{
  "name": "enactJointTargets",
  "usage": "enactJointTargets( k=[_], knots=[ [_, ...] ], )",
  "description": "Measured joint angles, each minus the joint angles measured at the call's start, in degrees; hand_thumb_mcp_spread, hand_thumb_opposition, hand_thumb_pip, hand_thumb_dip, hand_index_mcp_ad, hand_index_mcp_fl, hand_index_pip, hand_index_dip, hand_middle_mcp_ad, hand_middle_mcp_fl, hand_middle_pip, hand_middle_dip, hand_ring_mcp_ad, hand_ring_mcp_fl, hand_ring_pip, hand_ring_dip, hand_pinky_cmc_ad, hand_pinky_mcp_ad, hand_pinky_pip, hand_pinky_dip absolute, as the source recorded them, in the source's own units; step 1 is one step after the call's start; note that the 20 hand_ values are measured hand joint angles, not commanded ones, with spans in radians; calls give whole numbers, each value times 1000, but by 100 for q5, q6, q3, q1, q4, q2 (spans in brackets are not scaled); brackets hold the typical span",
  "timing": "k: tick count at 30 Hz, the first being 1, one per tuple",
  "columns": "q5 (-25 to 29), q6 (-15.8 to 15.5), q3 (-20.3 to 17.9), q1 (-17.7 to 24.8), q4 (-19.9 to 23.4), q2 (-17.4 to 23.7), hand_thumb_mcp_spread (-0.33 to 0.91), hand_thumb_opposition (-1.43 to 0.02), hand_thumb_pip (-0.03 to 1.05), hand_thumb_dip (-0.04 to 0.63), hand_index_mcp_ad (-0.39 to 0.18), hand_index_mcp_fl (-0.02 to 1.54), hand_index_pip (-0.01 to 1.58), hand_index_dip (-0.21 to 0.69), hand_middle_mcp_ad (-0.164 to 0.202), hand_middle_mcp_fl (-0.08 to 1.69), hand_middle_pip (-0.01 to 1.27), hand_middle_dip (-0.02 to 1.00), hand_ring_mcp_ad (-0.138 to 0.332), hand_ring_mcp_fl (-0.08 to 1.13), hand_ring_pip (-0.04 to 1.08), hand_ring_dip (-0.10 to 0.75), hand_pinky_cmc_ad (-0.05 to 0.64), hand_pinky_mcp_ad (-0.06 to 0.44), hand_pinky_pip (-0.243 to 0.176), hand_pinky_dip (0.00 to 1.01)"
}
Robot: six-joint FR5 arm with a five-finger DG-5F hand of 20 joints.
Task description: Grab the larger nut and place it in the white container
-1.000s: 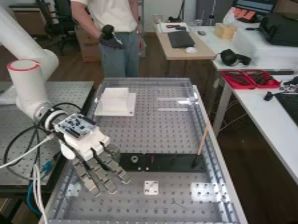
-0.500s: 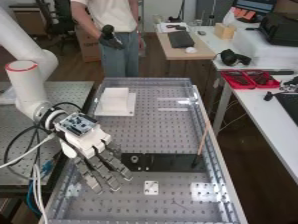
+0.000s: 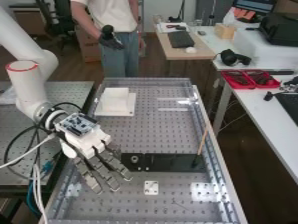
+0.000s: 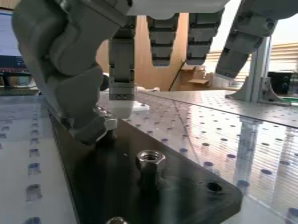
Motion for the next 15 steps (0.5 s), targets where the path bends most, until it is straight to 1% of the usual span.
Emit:
enactJointTargets(
  k=[8, 9, 15],
  knots=[
    [17, -6, -20, 10, 36, 7, 386, -829, 682, 225, -143, 28, 1548, 164, 72, 3, 133, 171, 164, 12, 124, 54, 340, 265, -89, 452],
    [18, -6, -21, 11, 39, 6, 386, -829, 682, 225, -148, 28, 1548, 164, 66, 3, 133, 171, 164, 12, 124, 54, 340, 265, -89, 452],
    [23, 4, -25, 14, 41, -11, 386, -829, 682, 225, -147, 86, 1546, 154, 70, 3, 133, 168, 164, 12, 124, 54, 340, 265, -89, 452]
  ],
)
